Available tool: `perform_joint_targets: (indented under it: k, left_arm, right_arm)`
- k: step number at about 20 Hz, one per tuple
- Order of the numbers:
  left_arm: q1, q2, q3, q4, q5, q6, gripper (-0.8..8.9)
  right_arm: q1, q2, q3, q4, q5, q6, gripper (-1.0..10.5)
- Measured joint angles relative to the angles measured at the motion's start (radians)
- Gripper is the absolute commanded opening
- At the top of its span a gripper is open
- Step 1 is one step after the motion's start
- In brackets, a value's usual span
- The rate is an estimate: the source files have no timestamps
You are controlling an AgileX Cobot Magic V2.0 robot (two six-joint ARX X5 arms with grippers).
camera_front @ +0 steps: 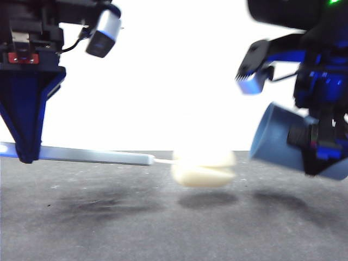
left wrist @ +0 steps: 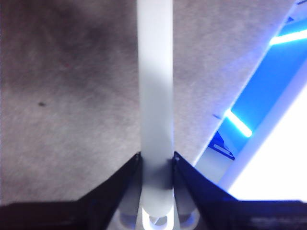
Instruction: Pick up the cup brush,pick up the cup,insert the brush into the cup,clean the cup,put the cup brush back,put the cup back to the fixed position on the table
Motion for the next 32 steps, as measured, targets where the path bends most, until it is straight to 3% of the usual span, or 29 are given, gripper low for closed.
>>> perform_joint_targets:
  k: [5,8,14,21,26,32]
  left_arm:
    - [0.061,-0.002,0.000,0.016,0.000,-0.037,-0.08]
    - [0.107,-0.002,0.000,0.065,0.001,-0.092,-0.09]
    - [0.196,-0.002,-0.023,0.430,0.002,-0.427,-0.09]
    - [0.165,0.101,-0.043,0.610,-0.010,-0.718,-0.09]
    - [0.092,0.256,-0.044,0.633,-0.044,-0.775,-0.09]
    - [0.076,0.268,-0.047,0.688,-0.089,-0.796,-0.09]
  right_arm:
    - [-0.062,-0.067,0.000,0.018,-0.020,0.084,-0.2]
    - [-0.116,-0.126,0.000,0.035,-0.122,0.169,-0.2]
    - [-0.143,-0.261,0.000,0.087,-0.270,0.345,-0.2]
    - [-0.143,-0.291,0.000,0.198,-0.384,0.447,-0.2]
    - [-0.143,-0.291,0.000,0.211,-0.396,0.468,-0.2]
    - [-0.143,-0.291,0.000,0.211,-0.405,0.473,-0.2]
